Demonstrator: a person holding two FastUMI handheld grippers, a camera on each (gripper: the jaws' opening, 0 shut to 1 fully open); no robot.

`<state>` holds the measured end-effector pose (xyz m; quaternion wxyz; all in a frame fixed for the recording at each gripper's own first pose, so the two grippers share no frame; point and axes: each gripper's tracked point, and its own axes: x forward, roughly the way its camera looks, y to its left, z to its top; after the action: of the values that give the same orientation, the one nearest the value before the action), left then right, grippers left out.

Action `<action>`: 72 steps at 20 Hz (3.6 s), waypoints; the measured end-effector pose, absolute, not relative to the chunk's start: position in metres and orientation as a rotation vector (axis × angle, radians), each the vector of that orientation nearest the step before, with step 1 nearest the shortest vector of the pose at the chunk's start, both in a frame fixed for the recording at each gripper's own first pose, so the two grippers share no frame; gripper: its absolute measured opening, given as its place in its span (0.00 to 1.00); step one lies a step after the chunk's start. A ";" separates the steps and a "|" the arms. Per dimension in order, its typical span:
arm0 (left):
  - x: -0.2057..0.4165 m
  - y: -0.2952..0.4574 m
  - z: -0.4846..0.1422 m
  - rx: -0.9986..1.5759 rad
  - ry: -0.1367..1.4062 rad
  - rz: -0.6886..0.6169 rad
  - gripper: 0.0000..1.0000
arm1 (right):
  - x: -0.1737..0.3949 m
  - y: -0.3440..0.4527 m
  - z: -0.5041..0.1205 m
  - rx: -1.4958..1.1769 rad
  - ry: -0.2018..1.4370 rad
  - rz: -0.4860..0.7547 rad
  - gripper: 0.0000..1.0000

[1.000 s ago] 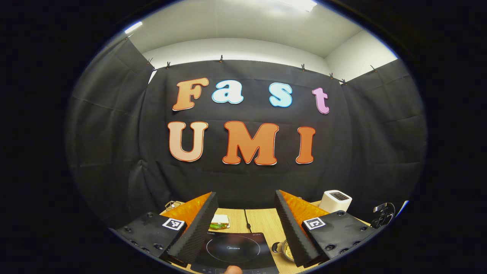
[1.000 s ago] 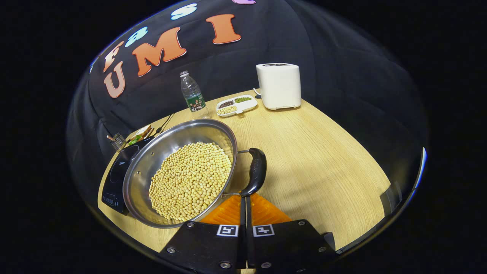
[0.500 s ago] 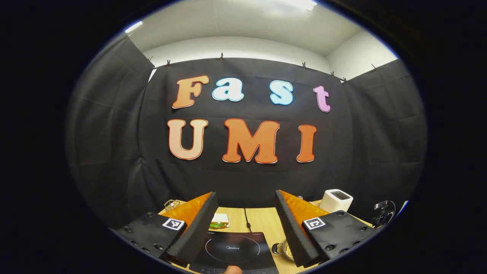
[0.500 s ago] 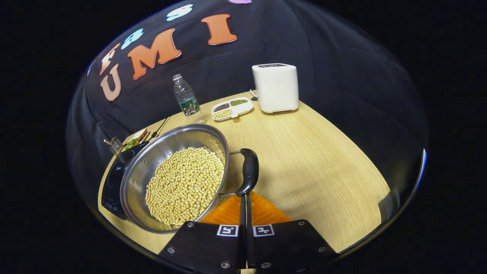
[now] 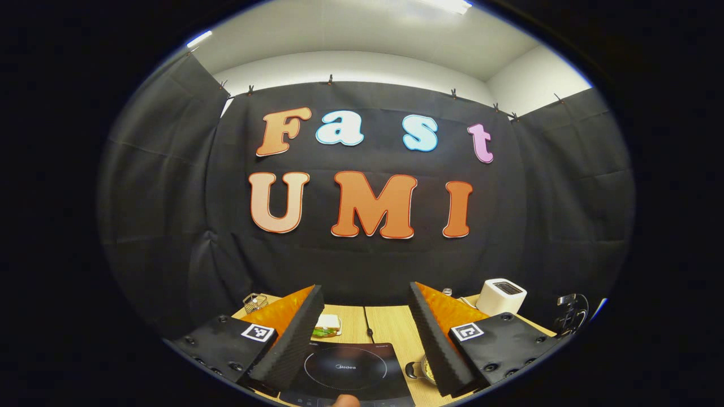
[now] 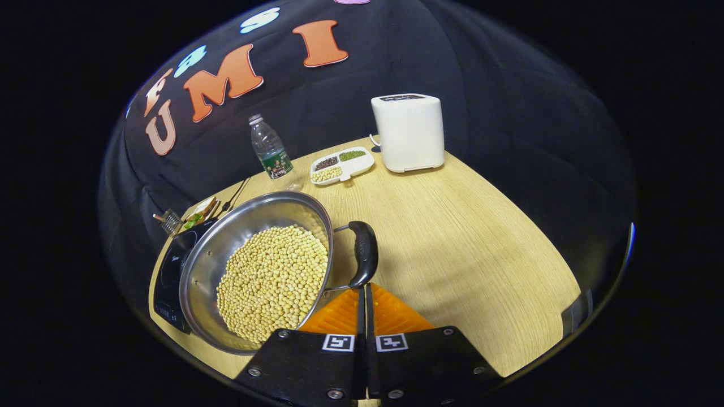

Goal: First push the handle of the pot to place it horizontally, then grasp the pot with both hands and set it on the induction cooktop.

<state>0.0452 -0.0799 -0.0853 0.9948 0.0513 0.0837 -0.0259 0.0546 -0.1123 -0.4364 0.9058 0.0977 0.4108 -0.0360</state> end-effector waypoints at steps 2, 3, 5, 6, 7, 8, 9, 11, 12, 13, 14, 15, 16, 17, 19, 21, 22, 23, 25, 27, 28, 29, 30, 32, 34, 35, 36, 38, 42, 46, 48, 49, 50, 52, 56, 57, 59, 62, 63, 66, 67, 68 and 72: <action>0.047 -0.079 -0.086 0.104 0.169 -0.050 0.97 | 0.057 -0.114 -0.437 0.204 0.850 -0.075 0.00; 0.047 -0.079 -0.087 0.105 0.171 -0.051 0.98 | 0.060 -0.116 -0.437 0.203 0.850 -0.077 0.00; 0.047 -0.078 -0.089 0.103 0.174 -0.050 0.98 | 0.064 -0.114 -0.439 0.196 0.849 -0.077 0.00; 0.046 -0.078 -0.090 0.104 0.174 -0.048 0.97 | 0.067 -0.115 -0.440 0.196 0.849 -0.078 0.00; 0.046 -0.076 -0.090 0.106 0.174 -0.045 0.98 | 0.069 -0.115 -0.440 0.198 0.849 -0.078 0.00; 0.046 -0.075 -0.090 0.109 0.173 -0.042 0.98 | 0.070 -0.115 -0.441 0.201 0.851 -0.078 0.00; 0.046 -0.074 -0.092 0.111 0.173 -0.038 0.98 | 0.071 -0.115 -0.442 0.206 0.852 -0.077 0.00; 0.045 -0.073 -0.094 0.111 0.175 -0.035 0.98 | 0.073 -0.116 -0.444 0.204 0.856 -0.082 0.00; 0.046 -0.072 -0.095 0.109 0.177 -0.035 0.98 | 0.076 -0.117 -0.446 0.196 0.857 -0.088 0.00; 0.045 -0.072 -0.098 0.108 0.181 -0.035 0.98 | 0.075 -0.119 -0.447 0.189 0.862 -0.092 0.00; 0.044 -0.071 -0.100 0.107 0.184 -0.035 0.99 | 0.075 -0.120 -0.446 0.189 0.867 -0.093 0.00; 0.044 -0.070 -0.102 0.106 0.187 -0.035 0.98 | 0.076 -0.120 -0.447 0.186 0.868 -0.095 0.00; 0.044 -0.068 -0.103 0.105 0.188 -0.033 0.98 | 0.078 -0.119 -0.447 0.183 0.868 -0.095 0.00; 0.045 -0.067 -0.105 0.105 0.188 -0.029 0.98 | 0.080 -0.120 -0.447 0.181 0.871 -0.095 0.00; 0.045 -0.065 -0.113 0.108 0.197 -0.020 0.98 | 0.084 -0.119 -0.448 0.181 0.875 -0.097 0.00; 0.045 -0.064 -0.125 0.107 0.214 -0.015 0.99 | 0.083 -0.119 -0.448 0.171 0.870 -0.102 0.00; 0.046 -0.064 -0.132 0.105 0.225 -0.015 0.99 | 0.083 -0.122 -0.448 0.162 0.865 -0.113 0.00; 0.044 -0.062 -0.138 0.102 0.235 -0.013 0.99 | 0.081 -0.126 -0.446 0.154 0.860 -0.125 0.00; 0.044 -0.060 -0.152 0.093 0.250 -0.003 0.99 | 0.075 -0.132 -0.441 0.148 0.847 -0.146 0.00; 0.044 -0.061 -0.172 0.092 0.269 0.003 0.98 | 0.066 -0.140 -0.433 0.148 0.818 -0.163 0.00; 0.044 -0.061 -0.183 0.094 0.276 0.008 0.98 | 0.065 -0.142 -0.427 0.152 0.799 -0.165 0.00; 0.044 -0.063 -0.197 0.093 0.285 0.012 0.99 | 0.060 -0.143 -0.421 0.153 0.781 -0.164 0.00; 0.044 -0.066 -0.210 0.090 0.297 0.011 0.99 | 0.057 -0.144 -0.415 0.150 0.766 -0.160 0.02; 0.042 -0.075 -0.240 0.083 0.330 0.003 0.98 | 0.050 -0.146 -0.402 0.141 0.728 -0.147 0.04; 0.040 -0.089 -0.270 0.086 0.360 -0.019 0.98 | 0.048 -0.140 -0.389 0.139 0.687 -0.128 0.18; 0.039 -0.098 -0.284 0.089 0.377 -0.033 0.98 | 0.050 -0.138 -0.384 0.137 0.664 -0.120 0.29; 0.038 -0.106 -0.301 0.092 0.401 -0.043 0.98 | 0.053 -0.135 -0.378 0.132 0.644 -0.110 0.36; 0.035 -0.120 -0.330 0.093 0.448 -0.054 0.98 | 0.056 -0.128 -0.373 0.117 0.612 -0.086 0.53; 0.040 -0.148 -0.372 0.077 0.507 -0.096 0.98 | 0.065 -0.120 -0.380 0.110 0.607 -0.068 0.76; 0.044 -0.160 -0.412 0.099 0.581 -0.112 0.98 | 0.080 -0.119 -0.396 0.092 0.624 -0.079 0.92; 0.048 -0.163 -0.428 0.121 0.617 -0.109 0.99 | 0.087 -0.118 -0.402 0.093 0.637 -0.081 0.94; 0.049 -0.163 -0.439 0.129 0.643 -0.107 1.00 | 0.091 -0.117 -0.405 0.099 0.643 -0.080 0.94; 0.048 -0.164 -0.447 0.128 0.674 -0.107 0.98 | 0.094 -0.116 -0.408 0.103 0.647 -0.081 0.94; 0.047 -0.169 -0.458 0.125 0.716 -0.118 0.99 | 0.099 -0.119 -0.416 0.097 0.662 -0.086 0.94; 0.055 -0.169 -0.468 0.157 0.745 -0.123 0.99 | 0.106 -0.118 -0.438 0.077 0.723 -0.087 0.94; 0.053 -0.168 -0.474 0.158 0.769 -0.122 0.97 | 0.108 -0.118 -0.443 0.073 0.733 -0.086 0.94; 0.051 -0.166 -0.479 0.165 0.799 -0.119 0.99 | 0.110 -0.116 -0.447 0.082 0.750 -0.078 0.94; 0.053 -0.171 -0.486 0.199 0.821 -0.138 1.00 | 0.115 -0.112 -0.456 0.117 0.774 -0.069 0.93; 0.054 -0.172 -0.488 0.224 0.829 -0.146 0.99 | 0.116 -0.109 -0.459 0.132 0.782 -0.058 0.88; 0.057 -0.177 -0.493 0.262 0.842 -0.165 0.99 | 0.118 -0.102 -0.464 0.160 0.791 -0.032 0.67; 0.059 -0.178 -0.493 0.262 0.834 -0.174 0.99 | 0.118 -0.101 -0.464 0.164 0.801 -0.029 0.62; 0.065 -0.174 -0.496 0.268 0.822 -0.155 0.94 | 0.116 -0.101 -0.462 0.176 0.806 -0.028 0.61; 0.066 -0.169 -0.489 0.155 0.832 -0.149 0.63 | 0.116 -0.103 -0.461 0.205 0.806 -0.041 0.53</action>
<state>0.0661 -0.1693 -0.4886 0.9092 0.0752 0.4031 -0.0723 0.1163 -0.1026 -0.4613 0.9147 0.0997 0.3913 -0.0199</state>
